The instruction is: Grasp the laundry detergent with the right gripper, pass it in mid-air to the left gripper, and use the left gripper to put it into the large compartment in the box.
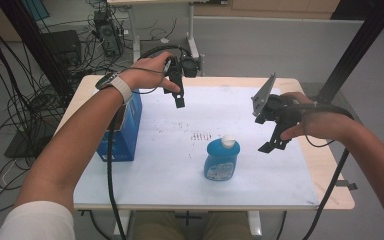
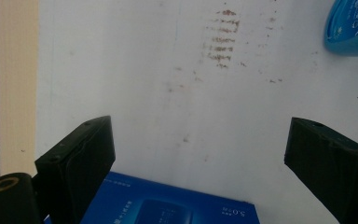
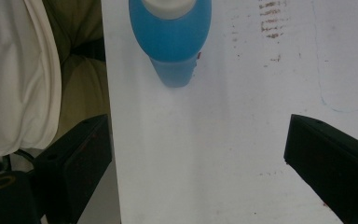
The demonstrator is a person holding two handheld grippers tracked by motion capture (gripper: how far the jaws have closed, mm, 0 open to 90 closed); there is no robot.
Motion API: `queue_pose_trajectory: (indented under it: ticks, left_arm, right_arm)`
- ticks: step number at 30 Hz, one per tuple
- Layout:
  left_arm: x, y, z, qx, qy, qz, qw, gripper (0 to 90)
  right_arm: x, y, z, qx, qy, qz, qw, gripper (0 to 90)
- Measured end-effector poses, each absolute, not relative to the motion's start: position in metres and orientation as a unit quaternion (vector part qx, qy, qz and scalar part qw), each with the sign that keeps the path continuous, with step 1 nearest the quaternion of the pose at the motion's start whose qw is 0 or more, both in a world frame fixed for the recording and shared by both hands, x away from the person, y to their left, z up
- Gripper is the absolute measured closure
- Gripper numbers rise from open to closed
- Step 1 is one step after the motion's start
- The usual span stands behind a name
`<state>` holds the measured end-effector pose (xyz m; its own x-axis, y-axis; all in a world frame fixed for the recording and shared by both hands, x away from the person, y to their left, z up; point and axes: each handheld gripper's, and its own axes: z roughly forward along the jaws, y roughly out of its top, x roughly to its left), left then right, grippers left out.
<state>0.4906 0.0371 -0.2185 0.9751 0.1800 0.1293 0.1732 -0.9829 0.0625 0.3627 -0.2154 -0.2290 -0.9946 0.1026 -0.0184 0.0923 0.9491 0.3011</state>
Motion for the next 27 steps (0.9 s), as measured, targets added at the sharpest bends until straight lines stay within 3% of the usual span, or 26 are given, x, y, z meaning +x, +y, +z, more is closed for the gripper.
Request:
queue_pose_trajectory:
  ticks: [27]
  left_arm:
    - [0.486,0.039,-0.219,0.993,0.09,0.07,0.026,8.9]
  right_arm:
    - [0.357,-0.22,-0.254,0.046,0.975,0.217,0.023,5.9]
